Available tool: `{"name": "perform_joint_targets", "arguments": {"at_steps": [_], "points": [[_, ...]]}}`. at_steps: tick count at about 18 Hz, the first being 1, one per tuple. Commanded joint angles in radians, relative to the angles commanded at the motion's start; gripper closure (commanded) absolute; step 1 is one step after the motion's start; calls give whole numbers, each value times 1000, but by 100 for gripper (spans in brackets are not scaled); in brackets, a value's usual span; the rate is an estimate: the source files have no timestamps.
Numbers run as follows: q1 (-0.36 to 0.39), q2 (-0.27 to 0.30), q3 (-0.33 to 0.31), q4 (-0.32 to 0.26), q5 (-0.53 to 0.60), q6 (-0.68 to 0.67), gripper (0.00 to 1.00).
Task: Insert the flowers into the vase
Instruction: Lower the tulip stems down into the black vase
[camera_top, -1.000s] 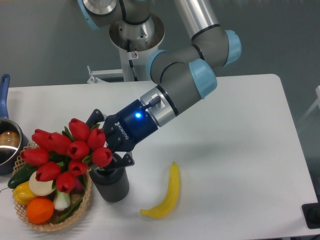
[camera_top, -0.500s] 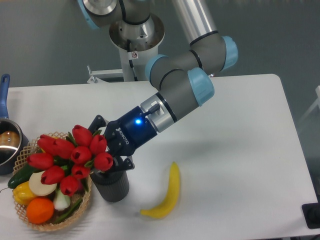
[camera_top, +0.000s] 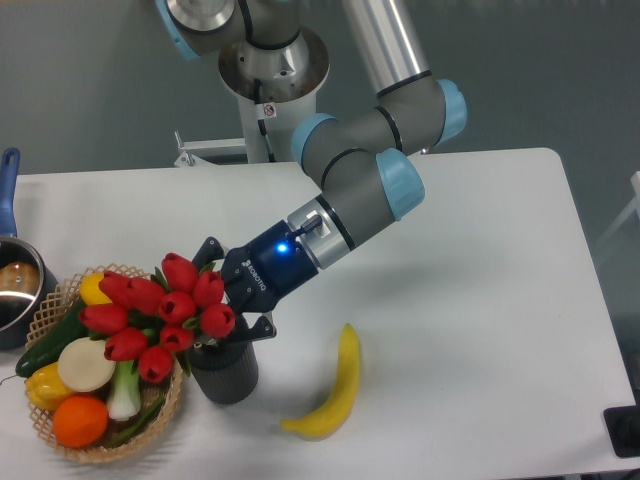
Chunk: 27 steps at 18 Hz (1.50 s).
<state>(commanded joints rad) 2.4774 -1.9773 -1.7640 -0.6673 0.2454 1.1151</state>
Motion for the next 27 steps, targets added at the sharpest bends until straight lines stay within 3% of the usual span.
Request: {"name": "perform_joint_targets", "arguments": {"at_steps": [10, 16, 19, 22, 27], "points": [[0, -2, -32, 0, 2, 35, 59], [0, -2, -60, 0, 3, 86, 53], [2, -2, -66, -2, 5, 89, 48], [2, -3, -66, -2, 14, 109, 32], [3, -5, -61, -3, 15, 115, 20]]}}
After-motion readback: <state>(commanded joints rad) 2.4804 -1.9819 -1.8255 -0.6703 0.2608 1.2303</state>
